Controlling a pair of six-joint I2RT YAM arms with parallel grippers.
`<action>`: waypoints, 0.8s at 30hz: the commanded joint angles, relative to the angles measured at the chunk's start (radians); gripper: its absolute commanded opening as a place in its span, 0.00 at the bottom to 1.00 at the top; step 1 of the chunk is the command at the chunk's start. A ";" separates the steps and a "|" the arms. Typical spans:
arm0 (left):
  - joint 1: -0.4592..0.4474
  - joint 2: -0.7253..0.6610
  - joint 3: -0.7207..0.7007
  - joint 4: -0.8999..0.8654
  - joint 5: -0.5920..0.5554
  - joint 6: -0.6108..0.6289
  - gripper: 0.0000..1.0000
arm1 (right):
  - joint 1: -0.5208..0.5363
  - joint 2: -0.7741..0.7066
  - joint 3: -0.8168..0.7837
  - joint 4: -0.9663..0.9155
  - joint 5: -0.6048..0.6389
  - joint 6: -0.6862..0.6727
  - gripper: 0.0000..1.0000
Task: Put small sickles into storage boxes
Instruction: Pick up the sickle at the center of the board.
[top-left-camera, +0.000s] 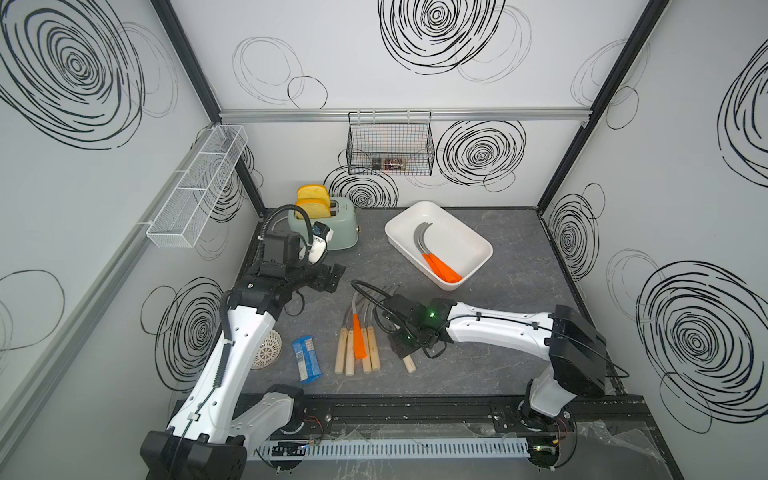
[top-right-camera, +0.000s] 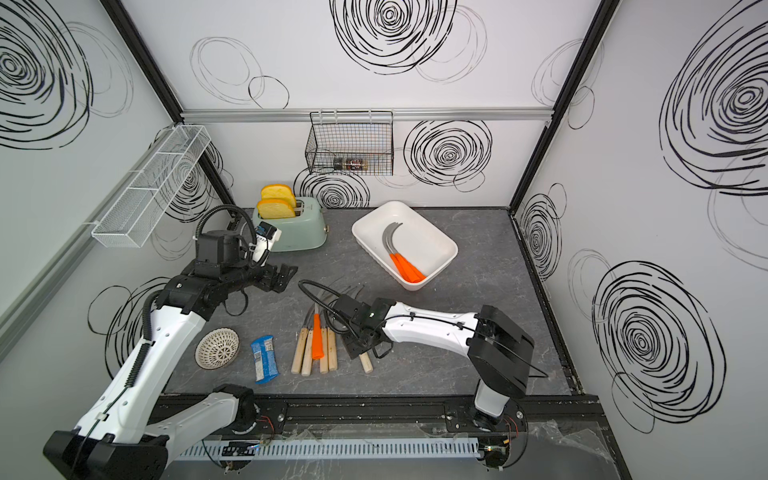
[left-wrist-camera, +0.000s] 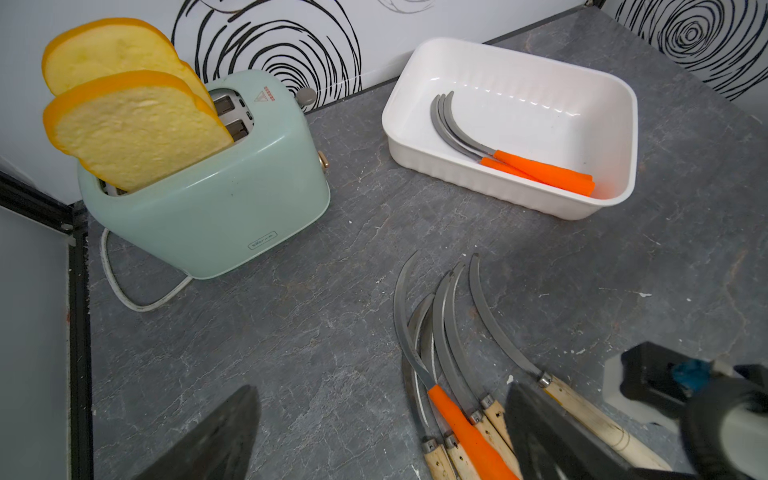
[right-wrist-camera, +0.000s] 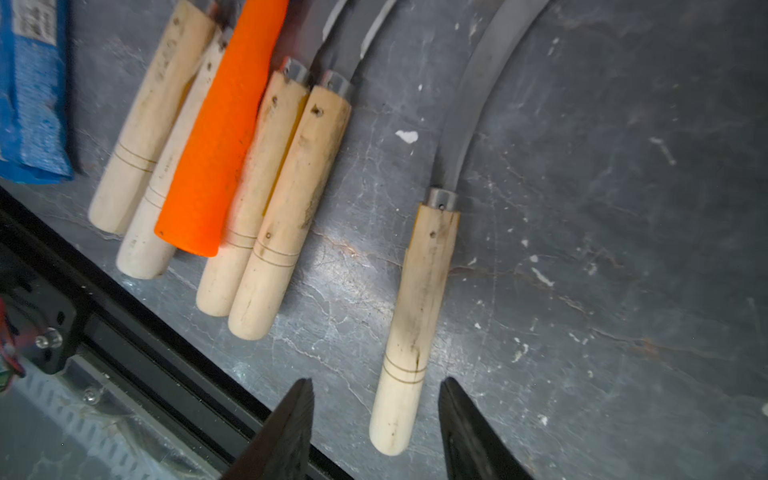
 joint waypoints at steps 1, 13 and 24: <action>-0.005 -0.017 -0.032 0.068 0.008 -0.013 0.96 | 0.010 0.043 0.017 -0.035 0.014 0.012 0.52; 0.068 -0.006 -0.049 0.094 0.057 -0.050 0.96 | 0.007 0.089 0.027 -0.058 0.051 0.016 0.53; 0.184 0.001 -0.039 0.096 0.116 -0.034 0.96 | -0.006 0.131 0.014 -0.028 0.028 0.016 0.52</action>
